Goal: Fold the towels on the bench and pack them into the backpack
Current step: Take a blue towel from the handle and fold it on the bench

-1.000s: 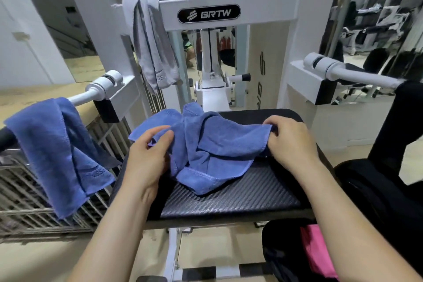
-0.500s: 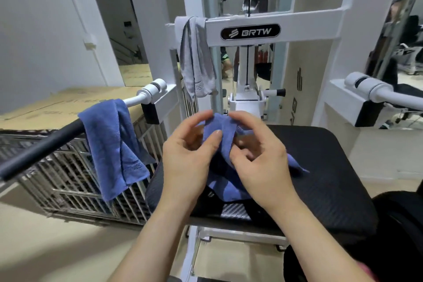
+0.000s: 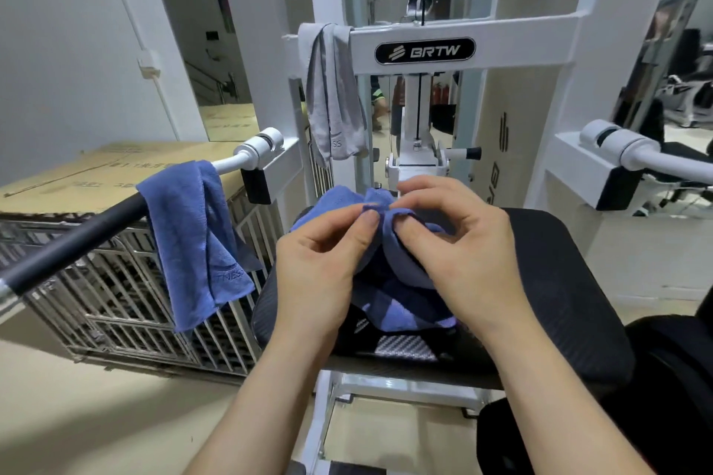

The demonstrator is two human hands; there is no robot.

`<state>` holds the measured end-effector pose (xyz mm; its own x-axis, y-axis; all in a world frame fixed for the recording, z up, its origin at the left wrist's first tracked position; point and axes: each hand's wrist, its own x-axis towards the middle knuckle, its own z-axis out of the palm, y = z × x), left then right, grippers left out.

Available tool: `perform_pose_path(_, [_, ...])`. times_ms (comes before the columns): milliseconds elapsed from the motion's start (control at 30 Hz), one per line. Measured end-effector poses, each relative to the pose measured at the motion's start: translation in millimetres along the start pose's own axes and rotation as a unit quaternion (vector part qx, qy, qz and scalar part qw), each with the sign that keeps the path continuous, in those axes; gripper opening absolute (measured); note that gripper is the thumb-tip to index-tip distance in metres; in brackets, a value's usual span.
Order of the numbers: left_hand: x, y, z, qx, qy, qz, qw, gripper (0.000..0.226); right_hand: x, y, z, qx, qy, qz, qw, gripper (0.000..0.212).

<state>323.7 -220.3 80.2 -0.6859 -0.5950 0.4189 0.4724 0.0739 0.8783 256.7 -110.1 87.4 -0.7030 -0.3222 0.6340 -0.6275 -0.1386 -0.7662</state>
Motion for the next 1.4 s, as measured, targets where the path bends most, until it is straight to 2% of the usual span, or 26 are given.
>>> perform_pose_path(100, [0.8,2.0,-3.1,-0.018,-0.025,-0.003,1.0,0.015,-2.2,-1.9,5.9,0.001,-0.021,0.018,1.0,0.006])
perform_pose_path(267, [6.1,-0.8,-12.1,-0.017,-0.068,0.004,0.998,0.026,5.8,-8.7,8.5,0.085,-0.033,0.099,0.991,0.008])
perform_pose_path(367, [10.9,2.4,-16.1,-0.018,-0.103,0.013,0.994,0.025,12.0,-15.1,5.9,0.158,-0.066,0.155,0.973,0.014])
perform_pose_path(500, [20.1,8.3,-19.8,0.018,-0.147,0.045,0.988,0.027,18.3,-18.5,6.9,0.144,-0.075,0.14,0.977,0.021])
perform_pose_path(633, [25.4,4.2,-19.7,0.072,-0.155,0.105,0.98,0.039,19.7,-18.3,23.0,0.079,-0.006,0.108,0.991,0.013])
perform_pose_path(733, [34.4,-13.0,-24.3,0.219,-0.113,0.111,0.963,0.033,21.5,-21.7,32.7,0.031,0.053,0.072,0.996,0.017])
perform_pose_path(900, [56.4,-37.6,-45.2,0.447,-0.125,0.064,0.883,0.014,26.3,-32.2,33.8,0.067,0.103,0.03,0.992,0.015])
perform_pose_path(1100, [96.3,-20.2,-72.7,0.553,-0.018,0.089,0.828,0.016,50.9,-16.6,13.6,0.108,0.234,0.029,0.966,0.019])
perform_pose_path(1200, [118.2,-20.7,-84.6,0.592,-0.04,0.015,0.805,0.015,67.5,-8.1,-0.7,0.116,0.295,0.01,0.948,0.018])
perform_pose_path(1267, [129.2,-21.0,-92.9,0.577,-0.087,-0.056,0.81,0.015,76.6,0.5,-10.9,0.072,0.298,-0.001,0.952,0.02])
perform_pose_path(1333, [139.0,-16.2,-98.4,0.513,-0.1,-0.108,0.846,0.016,85.9,13.3,-21.3,0.027,0.296,0.009,0.955,0.023])
perform_pose_path(1400, [146.1,-9.1,-100.7,0.429,-0.076,-0.138,0.889,0.013,97.8,26.1,-32.1,0.004,0.293,0.041,0.955,0.023])
